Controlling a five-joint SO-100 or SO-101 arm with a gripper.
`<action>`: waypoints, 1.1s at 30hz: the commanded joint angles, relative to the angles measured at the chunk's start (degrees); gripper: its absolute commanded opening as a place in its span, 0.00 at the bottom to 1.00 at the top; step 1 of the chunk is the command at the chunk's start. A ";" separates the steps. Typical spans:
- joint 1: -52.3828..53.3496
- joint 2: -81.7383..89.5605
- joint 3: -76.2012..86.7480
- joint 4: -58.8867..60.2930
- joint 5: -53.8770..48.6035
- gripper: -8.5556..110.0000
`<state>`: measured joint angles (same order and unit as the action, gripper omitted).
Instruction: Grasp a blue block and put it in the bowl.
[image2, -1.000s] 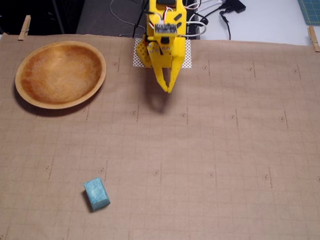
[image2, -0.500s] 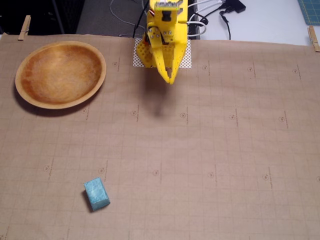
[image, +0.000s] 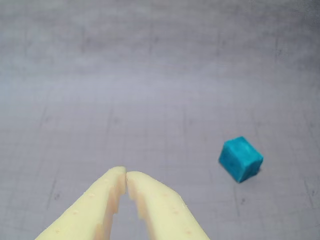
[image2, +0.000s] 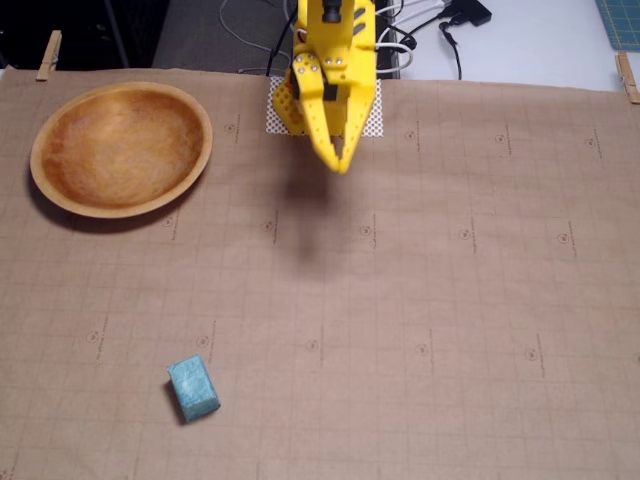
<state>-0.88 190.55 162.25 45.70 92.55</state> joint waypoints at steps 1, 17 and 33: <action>2.20 -7.12 -1.41 -7.91 0.18 0.05; 10.28 -48.69 -18.37 -17.67 4.31 0.09; 9.58 -53.70 -19.51 -19.07 5.10 0.39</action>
<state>9.14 137.55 146.95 28.56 97.21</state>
